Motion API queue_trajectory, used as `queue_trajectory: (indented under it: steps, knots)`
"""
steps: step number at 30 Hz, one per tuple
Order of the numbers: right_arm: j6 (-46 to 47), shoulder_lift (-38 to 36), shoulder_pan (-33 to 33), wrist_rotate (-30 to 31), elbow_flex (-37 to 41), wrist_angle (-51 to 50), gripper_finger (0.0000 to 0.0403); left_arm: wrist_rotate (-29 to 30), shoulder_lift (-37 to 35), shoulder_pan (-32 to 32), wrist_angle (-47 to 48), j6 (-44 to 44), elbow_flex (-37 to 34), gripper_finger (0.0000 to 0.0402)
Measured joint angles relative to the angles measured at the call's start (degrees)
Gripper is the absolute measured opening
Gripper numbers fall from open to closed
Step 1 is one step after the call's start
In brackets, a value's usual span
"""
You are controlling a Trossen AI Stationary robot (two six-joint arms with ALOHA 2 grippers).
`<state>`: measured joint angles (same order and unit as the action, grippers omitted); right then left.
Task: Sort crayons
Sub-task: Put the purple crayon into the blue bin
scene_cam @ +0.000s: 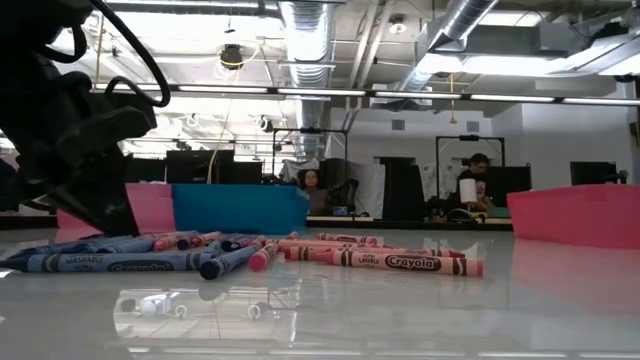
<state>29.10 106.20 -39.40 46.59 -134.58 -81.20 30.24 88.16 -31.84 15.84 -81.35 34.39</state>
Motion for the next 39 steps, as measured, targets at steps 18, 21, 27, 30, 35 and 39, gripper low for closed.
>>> queue_trajectory:
  steps: [18, 21, 27, 30, 35, 39]
  knots:
    - [11.1, 0.0, -1.5, 22.0, 21.0, 12.4, 0.0072, 13.5, -12.9, -7.6, -2.6, 10.9, 1.4, 0.0007]
    - [13.2, 0.0, -1.3, 22.8, 28.3, 21.8, 0.0072, 20.6, -15.6, -10.4, -4.2, 13.9, 1.4, 0.0007]
    - [7.3, 0.0, 0.7, 18.8, 43.2, 54.6, 0.0064, 30.0, -18.5, -15.9, -11.5, 23.2, 1.4, 0.0007]
    - [-3.0, 0.1, 2.6, 10.7, 49.5, 75.2, 0.0055, 29.9, -18.6, -17.3, -18.1, 31.0, 1.4, 0.0007]
    - [-19.0, 0.1, 6.0, -5.7, 56.2, 102.1, 0.0044, 26.2, -18.6, -18.9, -29.6, 45.9, 1.4, 0.0007]
    - [-23.2, 0.0, 7.9, -12.1, 56.9, 105.5, 0.0052, 23.8, -18.6, -20.5, -38.8, 58.4, 1.4, 0.0007]
